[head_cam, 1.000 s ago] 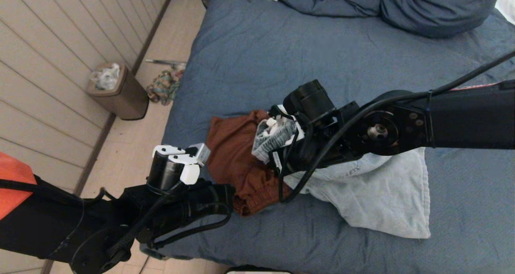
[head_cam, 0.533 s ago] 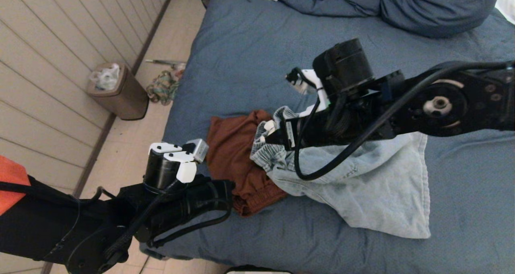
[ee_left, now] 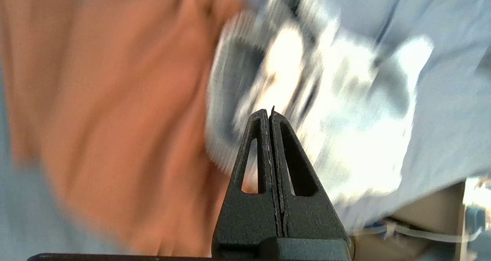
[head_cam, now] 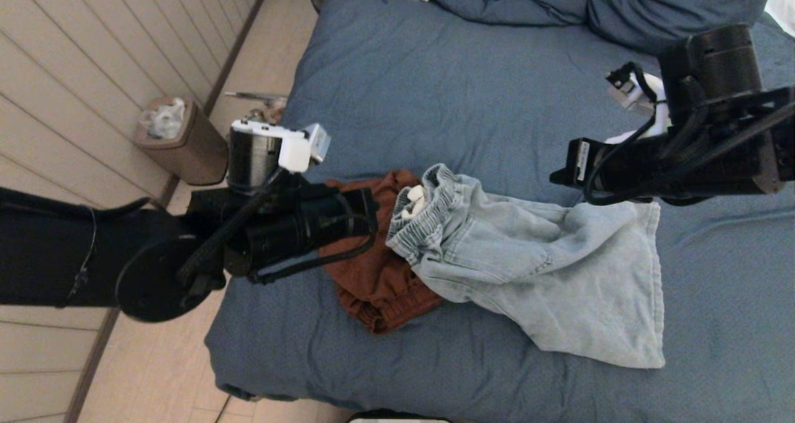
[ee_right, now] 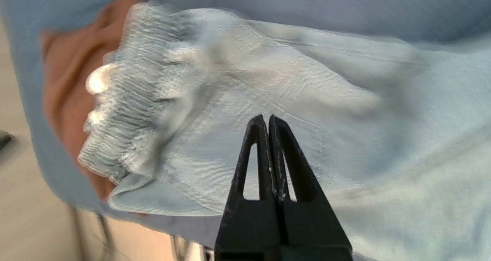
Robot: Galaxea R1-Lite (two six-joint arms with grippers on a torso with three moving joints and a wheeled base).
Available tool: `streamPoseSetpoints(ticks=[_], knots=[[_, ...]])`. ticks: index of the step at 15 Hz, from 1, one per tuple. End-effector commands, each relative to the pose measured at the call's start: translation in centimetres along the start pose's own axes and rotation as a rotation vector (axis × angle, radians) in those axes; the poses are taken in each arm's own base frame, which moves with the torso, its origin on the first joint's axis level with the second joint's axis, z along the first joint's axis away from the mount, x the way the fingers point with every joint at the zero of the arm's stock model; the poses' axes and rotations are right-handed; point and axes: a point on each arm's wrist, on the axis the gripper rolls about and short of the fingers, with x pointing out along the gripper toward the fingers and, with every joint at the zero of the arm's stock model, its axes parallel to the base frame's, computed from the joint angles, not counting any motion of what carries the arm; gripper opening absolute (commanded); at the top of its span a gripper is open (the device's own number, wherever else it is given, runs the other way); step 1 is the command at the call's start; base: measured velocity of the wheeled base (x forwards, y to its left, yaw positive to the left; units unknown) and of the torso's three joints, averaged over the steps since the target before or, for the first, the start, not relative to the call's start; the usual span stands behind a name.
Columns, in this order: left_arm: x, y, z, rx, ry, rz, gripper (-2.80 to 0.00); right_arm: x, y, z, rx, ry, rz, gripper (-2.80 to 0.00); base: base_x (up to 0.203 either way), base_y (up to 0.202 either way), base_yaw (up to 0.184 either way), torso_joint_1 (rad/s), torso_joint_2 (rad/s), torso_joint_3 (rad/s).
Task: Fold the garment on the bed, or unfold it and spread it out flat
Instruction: Fold the blue shorts
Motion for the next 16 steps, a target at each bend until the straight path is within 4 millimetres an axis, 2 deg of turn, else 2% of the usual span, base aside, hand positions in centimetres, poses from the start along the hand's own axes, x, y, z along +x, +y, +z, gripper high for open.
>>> streamPoseSetpoints(ticks=[1,3,4,6,7,12,14,16], knots=[[1.9,-1.7,3.5,0.011,-0.051,-0.026,-2.8,-1.6,-3.9,-0.5,0.157,-0.065,-0.007,-2.8,0.0,0.0,0.0,0.0,0.0,0.0],[3.4,-3.0,5.7,0.025,-0.085,-0.051,-2.8,-1.5,-6.9,-0.4,0.238,-0.1,0.054,-2.8,0.0,0.0,0.0,0.0,0.0,0.0],[4.4,-3.4,6.0,0.039,-0.083,-0.068,-2.8,-1.5,-7.9,-0.3,0.258,-0.108,0.066,-2.8,0.0,0.0,0.0,0.0,0.0,0.0],[6.6,-4.1,5.3,0.093,-0.05,-0.11,-2.8,-1.3,-8.8,-0.3,0.273,-0.114,0.05,-2.8,0.0,0.0,0.0,0.0,0.0,0.0],[7.5,-4.6,4.6,0.113,-0.03,-0.124,0.0,-1.1,-9.0,-0.4,0.274,-0.108,0.044,-2.8,0.0,0.0,0.0,0.0,0.0,0.0],[10.7,-5.3,0.4,0.232,0.029,-0.177,0.0,0.0,-9.7,-1.5,0.269,-0.057,0.022,-2.8,0.0,0.0,0.0,0.0,0.0,0.0],[11.7,-4.9,-0.5,0.241,0.036,-0.172,0.0,0.4,-9.8,-1.7,0.271,-0.045,0.018,-2.8,0.0,0.0,0.0,0.0,0.0,0.0],[12.4,-4.7,-1.0,0.326,0.003,-0.181,0.0,0.9,-10.0,-2.1,0.266,-0.027,0.022,-2.8,0.0,0.0,0.0,0.0,0.0,0.0]])
